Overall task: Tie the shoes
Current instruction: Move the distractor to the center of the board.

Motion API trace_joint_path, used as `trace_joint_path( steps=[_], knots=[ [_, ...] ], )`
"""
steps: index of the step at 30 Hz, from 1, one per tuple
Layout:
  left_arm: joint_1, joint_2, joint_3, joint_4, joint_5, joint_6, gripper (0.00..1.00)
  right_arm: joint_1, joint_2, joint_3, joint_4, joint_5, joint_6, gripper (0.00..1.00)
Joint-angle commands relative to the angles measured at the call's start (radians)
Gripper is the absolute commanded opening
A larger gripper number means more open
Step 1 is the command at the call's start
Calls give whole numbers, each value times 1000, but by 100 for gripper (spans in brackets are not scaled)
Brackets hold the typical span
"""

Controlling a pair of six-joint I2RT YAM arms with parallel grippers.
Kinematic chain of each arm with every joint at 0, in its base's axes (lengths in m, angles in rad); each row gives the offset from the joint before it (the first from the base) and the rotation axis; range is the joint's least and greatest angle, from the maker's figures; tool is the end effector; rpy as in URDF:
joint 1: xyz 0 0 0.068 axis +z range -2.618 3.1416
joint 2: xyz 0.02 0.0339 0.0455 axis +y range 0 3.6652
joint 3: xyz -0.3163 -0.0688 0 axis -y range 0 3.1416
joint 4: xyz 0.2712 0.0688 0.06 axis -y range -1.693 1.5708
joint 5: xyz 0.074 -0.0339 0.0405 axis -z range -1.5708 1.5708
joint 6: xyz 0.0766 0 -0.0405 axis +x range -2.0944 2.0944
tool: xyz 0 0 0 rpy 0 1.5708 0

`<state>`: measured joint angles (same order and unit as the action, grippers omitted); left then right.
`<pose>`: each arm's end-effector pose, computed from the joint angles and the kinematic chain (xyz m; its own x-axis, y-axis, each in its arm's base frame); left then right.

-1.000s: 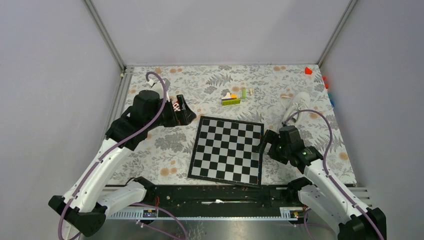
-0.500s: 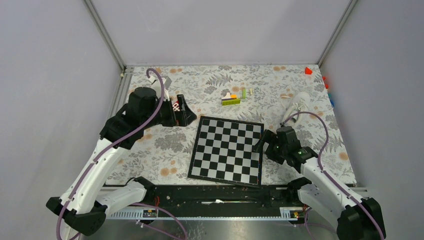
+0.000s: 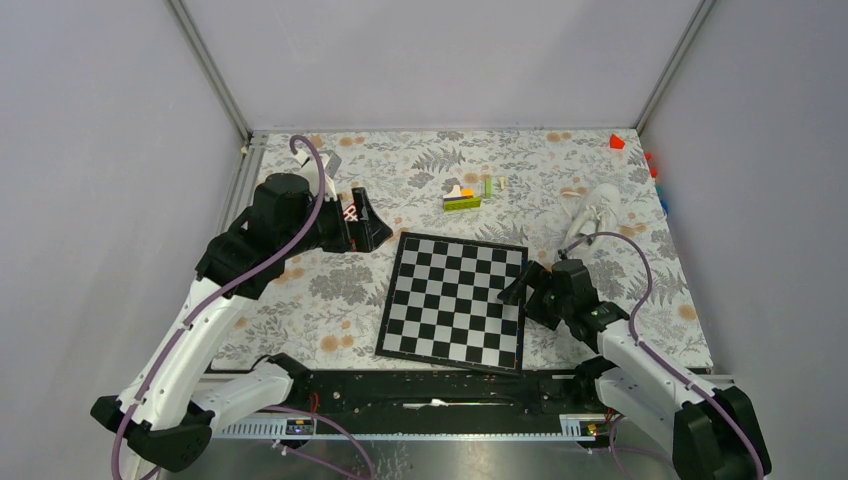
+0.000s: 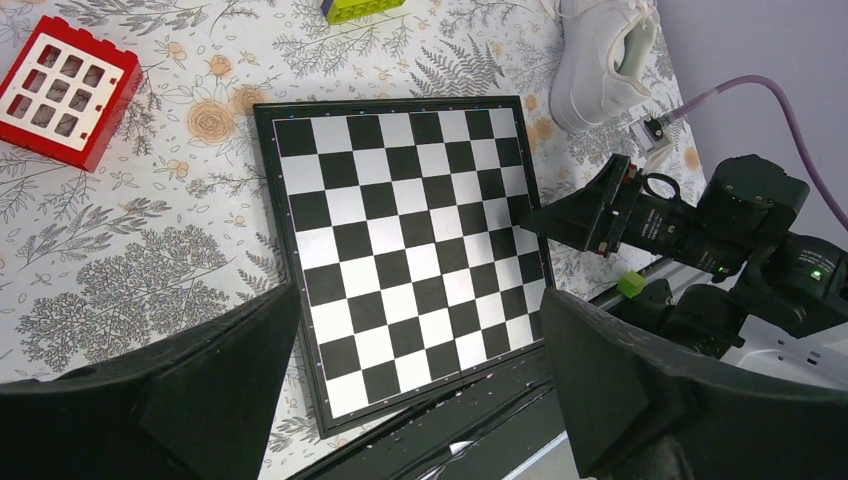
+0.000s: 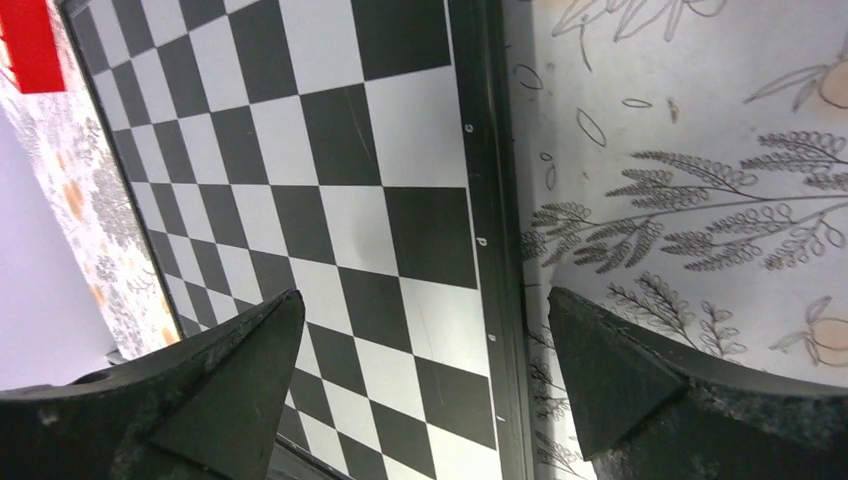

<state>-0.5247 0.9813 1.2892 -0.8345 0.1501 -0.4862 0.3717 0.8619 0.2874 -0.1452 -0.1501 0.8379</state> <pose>0.1794 -0.1171 0.4405 -0.6683 -0.1470 -0.7292 0.3336 0.8170 -0.4704 0.1700 0.0786 0.1579 -0.7557 0.4942 -0.4298 0.1461 0.7669 0.6249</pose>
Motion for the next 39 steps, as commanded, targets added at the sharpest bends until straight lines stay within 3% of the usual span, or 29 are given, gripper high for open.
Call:
trace_joint_path(
  steps=[1, 9, 17, 25, 33, 39],
  knots=[
    [-1, -17, -1, 15, -5, 8, 99, -4, 30, -12, 88, -35, 23, 100],
    [-2, -14, -18, 15, -7, 5, 99, -3, 129, 8, 196, -126, 0, 100],
    [-2, -18, -24, 14, -14, 5, 99, 29, 249, -15, 366, -198, 166, 100],
    [-1, -16, -27, 14, -17, 8, 99, 142, 228, 16, 380, -114, 278, 100],
    [-1, -29, -39, 12, -10, 6, 99, 144, 105, -32, 206, -71, 211, 100],
    [-1, -14, -41, 12, -13, 6, 99, 146, 94, -115, 337, -161, 188, 100]
  ],
)
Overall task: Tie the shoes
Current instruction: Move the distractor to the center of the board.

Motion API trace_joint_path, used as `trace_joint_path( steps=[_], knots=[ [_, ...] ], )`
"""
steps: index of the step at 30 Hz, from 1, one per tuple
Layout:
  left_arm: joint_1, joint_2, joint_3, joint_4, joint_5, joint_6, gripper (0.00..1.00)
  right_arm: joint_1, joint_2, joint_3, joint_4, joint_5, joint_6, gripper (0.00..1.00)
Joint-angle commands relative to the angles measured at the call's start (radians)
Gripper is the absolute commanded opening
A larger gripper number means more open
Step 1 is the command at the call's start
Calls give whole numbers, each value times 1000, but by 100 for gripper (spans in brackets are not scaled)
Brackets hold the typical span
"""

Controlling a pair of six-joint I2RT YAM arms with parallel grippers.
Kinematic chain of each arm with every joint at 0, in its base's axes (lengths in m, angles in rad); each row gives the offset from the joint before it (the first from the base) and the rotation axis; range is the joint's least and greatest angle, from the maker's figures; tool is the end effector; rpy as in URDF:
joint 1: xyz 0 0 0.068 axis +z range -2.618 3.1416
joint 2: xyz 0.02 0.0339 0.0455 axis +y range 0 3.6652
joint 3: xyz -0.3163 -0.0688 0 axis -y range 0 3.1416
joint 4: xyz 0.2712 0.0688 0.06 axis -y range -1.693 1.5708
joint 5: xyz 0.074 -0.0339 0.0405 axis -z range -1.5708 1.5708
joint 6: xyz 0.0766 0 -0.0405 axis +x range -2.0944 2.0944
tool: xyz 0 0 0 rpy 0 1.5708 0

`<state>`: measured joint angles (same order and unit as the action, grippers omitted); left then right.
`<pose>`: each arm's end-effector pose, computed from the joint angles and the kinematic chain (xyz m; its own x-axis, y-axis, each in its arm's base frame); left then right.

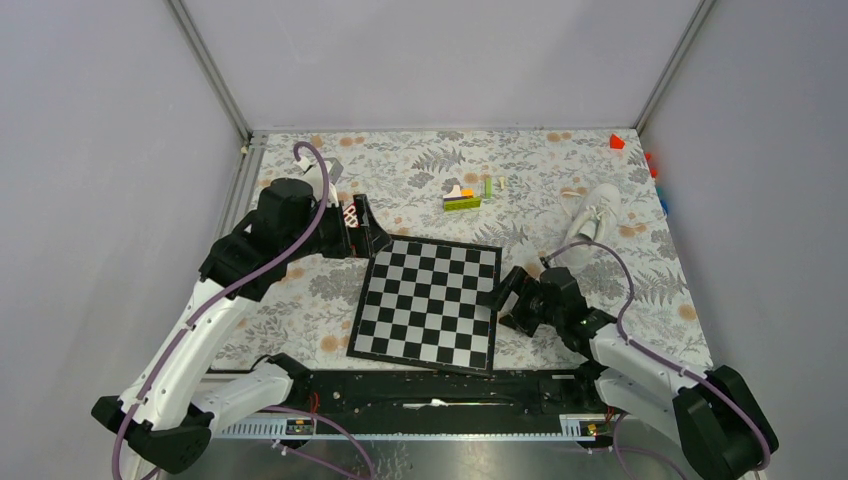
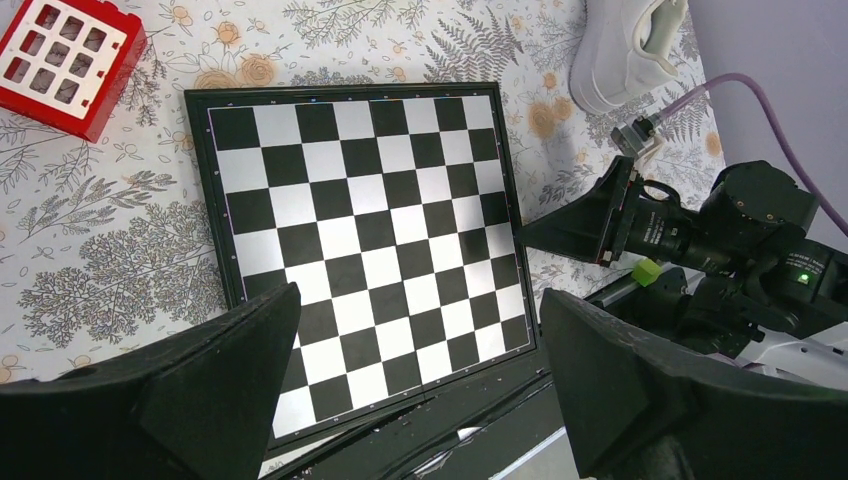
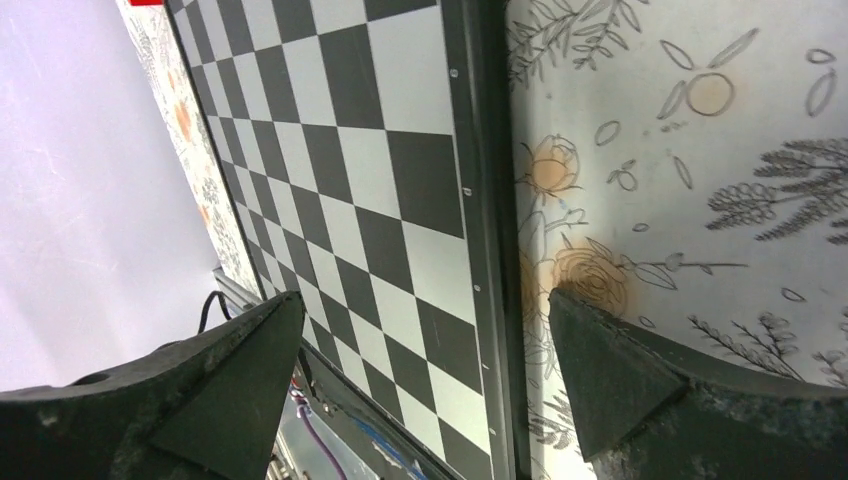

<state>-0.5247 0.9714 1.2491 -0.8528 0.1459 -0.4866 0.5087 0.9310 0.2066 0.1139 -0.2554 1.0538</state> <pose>0.1776 -0.1156 0.4252 -0.6973 -0.1310 -0.7048 0.3113 0.8303 -0.4623 0.1612 0.1121 0.1475 -0.8143 0.5090 -0.2791 0.1130 0.6106 0.7839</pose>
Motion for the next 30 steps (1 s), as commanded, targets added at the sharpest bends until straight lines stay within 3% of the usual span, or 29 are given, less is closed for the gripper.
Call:
trace_joint_path(
  steps=[1, 5, 12, 18, 30],
  knots=[
    [0, -1, -2, 30, -11, 6, 99, 13, 52, -23, 111, -83, -41, 100],
    [-1, 4, -13, 29, -20, 5, 99, 73, 194, 65, 190, -111, -80, 100],
    [-1, -10, 3, 19, -31, 7, 99, 242, 437, 226, 325, -81, -1, 100],
    [-1, -22, 1, 1, -36, 12, 99, 317, 608, 359, 431, -68, 82, 100],
    [-1, -47, 3, -37, -56, 32, 99, 427, 883, 708, 424, -108, 107, 100]
  ],
)
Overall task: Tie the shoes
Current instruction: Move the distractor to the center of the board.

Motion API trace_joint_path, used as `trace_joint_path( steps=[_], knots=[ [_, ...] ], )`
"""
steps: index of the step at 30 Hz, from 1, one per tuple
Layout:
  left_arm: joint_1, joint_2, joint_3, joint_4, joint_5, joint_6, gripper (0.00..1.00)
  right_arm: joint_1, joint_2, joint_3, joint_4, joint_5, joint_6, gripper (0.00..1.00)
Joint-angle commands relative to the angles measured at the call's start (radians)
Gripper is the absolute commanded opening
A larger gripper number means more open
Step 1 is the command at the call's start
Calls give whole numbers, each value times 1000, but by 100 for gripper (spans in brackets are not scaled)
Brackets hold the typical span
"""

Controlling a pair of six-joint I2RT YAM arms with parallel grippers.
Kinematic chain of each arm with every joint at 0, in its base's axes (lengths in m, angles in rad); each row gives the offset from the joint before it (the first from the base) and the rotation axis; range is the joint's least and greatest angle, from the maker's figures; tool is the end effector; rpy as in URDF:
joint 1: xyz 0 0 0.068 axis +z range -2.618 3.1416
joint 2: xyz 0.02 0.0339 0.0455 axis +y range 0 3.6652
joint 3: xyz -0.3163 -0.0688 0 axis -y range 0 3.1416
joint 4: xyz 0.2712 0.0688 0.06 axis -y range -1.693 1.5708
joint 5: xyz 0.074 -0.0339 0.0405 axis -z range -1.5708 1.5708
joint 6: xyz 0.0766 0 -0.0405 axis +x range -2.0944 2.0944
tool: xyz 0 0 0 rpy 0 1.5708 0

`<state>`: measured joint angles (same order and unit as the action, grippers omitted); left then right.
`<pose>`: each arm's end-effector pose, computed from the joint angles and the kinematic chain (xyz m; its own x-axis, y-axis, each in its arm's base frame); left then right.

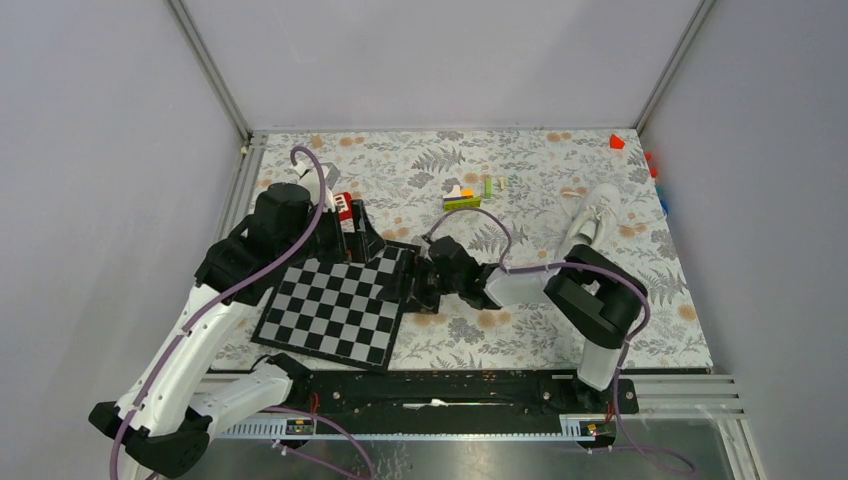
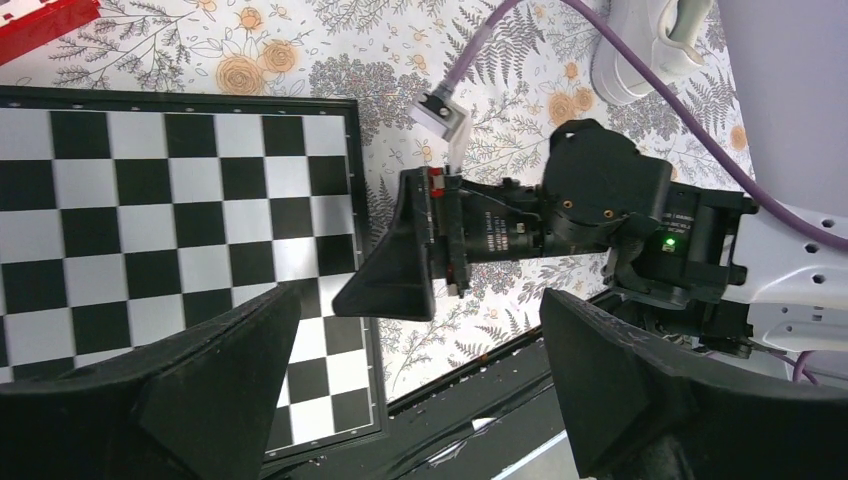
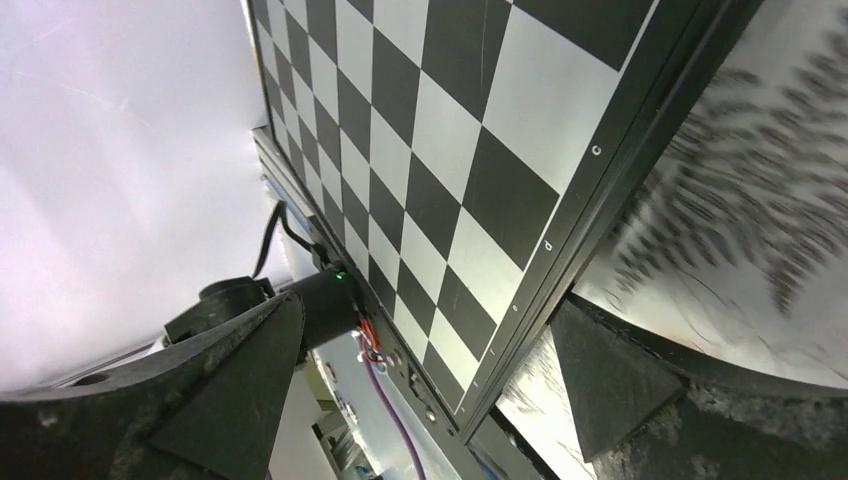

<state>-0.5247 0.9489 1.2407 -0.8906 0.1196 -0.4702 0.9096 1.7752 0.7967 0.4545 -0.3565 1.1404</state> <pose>0.1704 -0.1092 0.4215 -0.6989 -0.1152 -0.7059 0.2984 0.8500 -0.4342 0.2317 0.3413 0.1588 -0.9690 0.1415 -0.2026 -0.1068 0.4995 0.8597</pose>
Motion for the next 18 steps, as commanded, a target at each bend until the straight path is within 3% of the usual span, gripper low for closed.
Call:
trace_joint_path(
  steps=[1, 18],
  knots=[
    [-1, -26, 16, -4, -32, 13, 99, 32, 56, 150, 78, -7, 18, 100],
    [3, -32, 39, -27, -28, 38, 99, 85, 280, 412, 73, -27, 73, 100]
  ],
)
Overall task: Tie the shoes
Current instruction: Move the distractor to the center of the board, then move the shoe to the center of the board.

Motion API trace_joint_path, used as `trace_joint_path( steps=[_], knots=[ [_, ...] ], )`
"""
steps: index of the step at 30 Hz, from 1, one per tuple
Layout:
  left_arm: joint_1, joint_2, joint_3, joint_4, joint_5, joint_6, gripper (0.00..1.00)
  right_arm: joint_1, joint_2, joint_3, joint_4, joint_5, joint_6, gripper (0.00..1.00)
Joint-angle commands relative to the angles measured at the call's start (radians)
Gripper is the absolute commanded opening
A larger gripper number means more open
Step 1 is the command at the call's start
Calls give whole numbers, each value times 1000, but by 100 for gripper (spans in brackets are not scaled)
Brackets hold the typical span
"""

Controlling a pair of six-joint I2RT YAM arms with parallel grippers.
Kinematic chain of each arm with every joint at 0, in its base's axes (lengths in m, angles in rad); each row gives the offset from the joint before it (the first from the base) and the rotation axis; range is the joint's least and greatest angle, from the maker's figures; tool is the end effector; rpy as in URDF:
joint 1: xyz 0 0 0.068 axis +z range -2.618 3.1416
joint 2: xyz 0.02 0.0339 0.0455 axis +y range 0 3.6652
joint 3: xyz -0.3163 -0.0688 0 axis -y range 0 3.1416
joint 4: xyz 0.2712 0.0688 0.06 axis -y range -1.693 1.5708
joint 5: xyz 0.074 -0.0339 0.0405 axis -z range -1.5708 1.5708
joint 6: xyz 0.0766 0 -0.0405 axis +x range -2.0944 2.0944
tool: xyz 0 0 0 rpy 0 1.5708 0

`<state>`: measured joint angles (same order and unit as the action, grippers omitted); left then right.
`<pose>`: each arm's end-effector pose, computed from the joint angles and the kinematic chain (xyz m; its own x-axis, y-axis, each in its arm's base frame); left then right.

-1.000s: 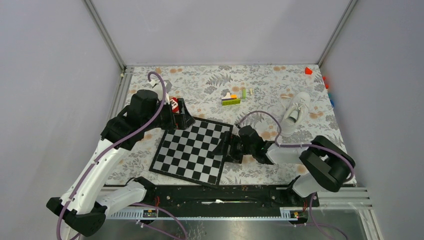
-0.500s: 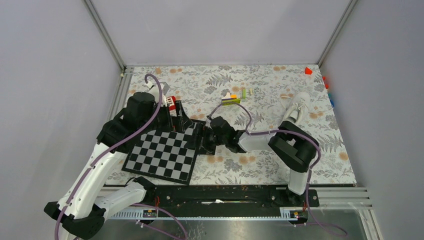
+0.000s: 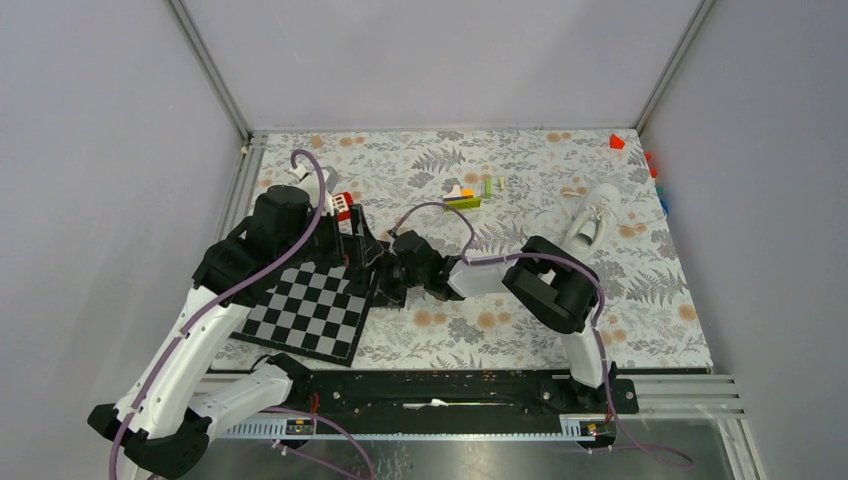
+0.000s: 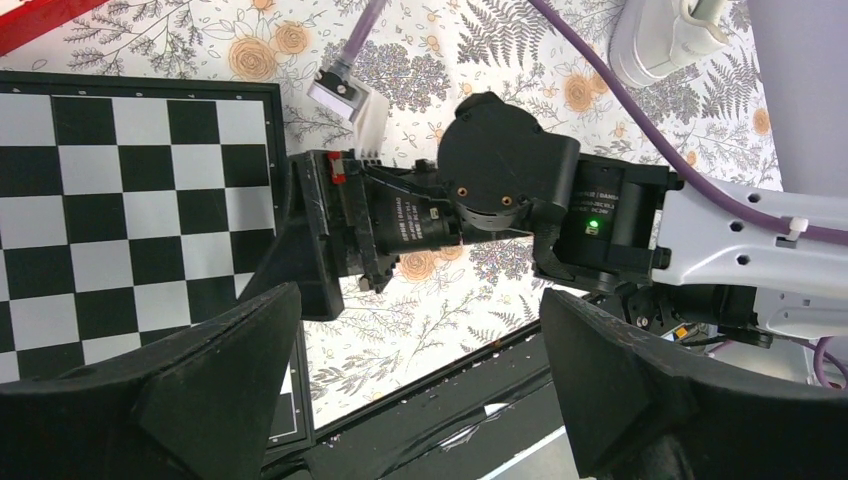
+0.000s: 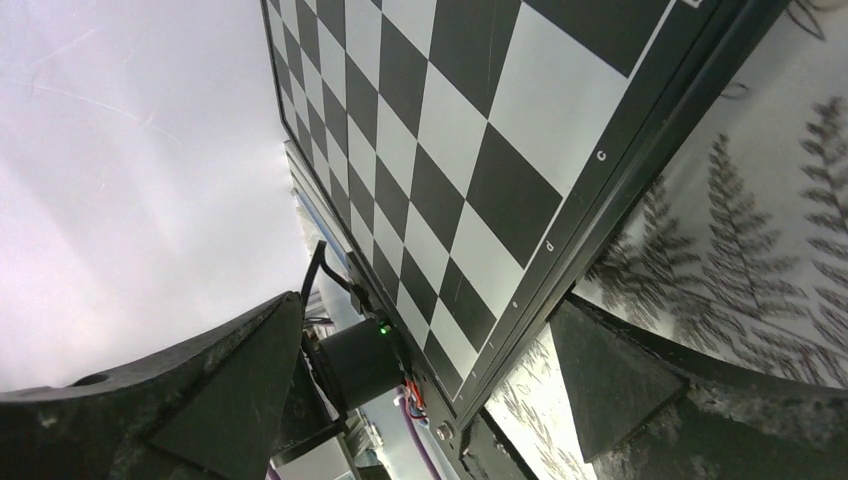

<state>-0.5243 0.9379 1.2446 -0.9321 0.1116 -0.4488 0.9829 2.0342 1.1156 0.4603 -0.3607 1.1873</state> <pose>0.1646 -0.1050 0.4197 -0.7064 -0.0896 -0.7022 0.2988 0.8615 -0.4105 0.2572 0.4346 0.1529 -0.9766 0.0992 -0.1907 -0.1294 0.4370 0.8901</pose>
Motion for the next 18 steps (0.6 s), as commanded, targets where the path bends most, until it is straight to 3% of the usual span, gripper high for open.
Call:
trace_joint_path(
  steps=[1, 11, 18],
  knots=[
    [2, -25, 32, 15, -20, 16, 99, 13, 32, 109, 63, -22, 26, 100],
    [6, -33, 26, 11, -4, 9, 99, 40, 178, 312, -4, -39, 68, 100],
    [6, -39, 29, 10, -14, 16, 99, 42, 218, 347, -14, -49, 95, 100]
  ],
)
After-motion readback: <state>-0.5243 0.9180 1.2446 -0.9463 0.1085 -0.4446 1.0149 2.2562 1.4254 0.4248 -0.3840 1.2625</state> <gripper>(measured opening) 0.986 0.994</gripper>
